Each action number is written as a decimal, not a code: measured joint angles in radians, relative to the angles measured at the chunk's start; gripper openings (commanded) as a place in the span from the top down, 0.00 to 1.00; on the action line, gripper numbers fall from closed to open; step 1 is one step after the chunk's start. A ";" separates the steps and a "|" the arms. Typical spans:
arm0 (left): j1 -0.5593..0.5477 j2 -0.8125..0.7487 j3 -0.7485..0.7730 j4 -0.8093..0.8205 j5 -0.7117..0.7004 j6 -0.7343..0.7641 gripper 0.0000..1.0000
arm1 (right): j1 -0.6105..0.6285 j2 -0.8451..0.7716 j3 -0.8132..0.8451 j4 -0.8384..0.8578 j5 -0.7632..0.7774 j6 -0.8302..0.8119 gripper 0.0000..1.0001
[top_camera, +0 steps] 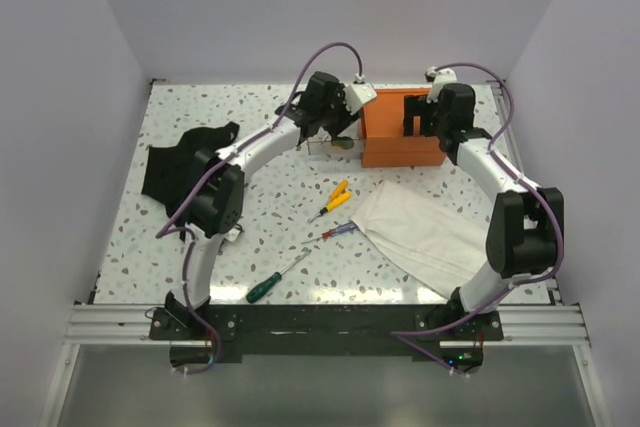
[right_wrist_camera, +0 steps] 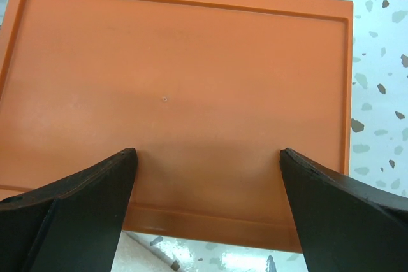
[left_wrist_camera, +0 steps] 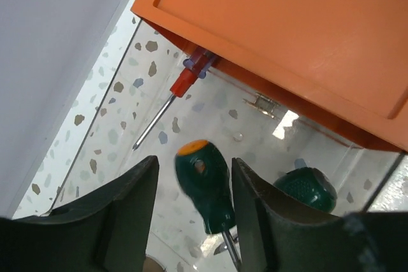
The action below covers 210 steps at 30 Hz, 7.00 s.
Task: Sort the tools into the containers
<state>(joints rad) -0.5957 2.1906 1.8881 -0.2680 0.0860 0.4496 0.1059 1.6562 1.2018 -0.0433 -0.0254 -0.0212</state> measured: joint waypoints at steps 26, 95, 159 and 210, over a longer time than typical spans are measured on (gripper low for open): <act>-0.033 -0.843 -1.122 0.063 0.472 0.159 0.38 | -0.002 -0.049 -0.103 0.107 -0.011 -0.006 0.02; -0.006 -0.179 -0.214 0.190 0.053 0.003 0.43 | -0.002 -0.111 -0.175 0.138 0.006 -0.009 0.02; -0.192 -0.360 -0.879 0.241 0.166 -0.020 0.76 | -0.009 -0.153 -0.225 0.166 0.008 -0.009 0.02; 0.000 -0.481 -0.454 0.296 0.217 -0.177 0.44 | -0.013 -0.167 -0.248 0.188 0.008 -0.008 0.02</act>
<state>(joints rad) -0.5961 1.7100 1.4338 0.0280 0.3035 0.2726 0.0933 1.4895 0.9543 0.1444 -0.0177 -0.0292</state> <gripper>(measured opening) 0.579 0.985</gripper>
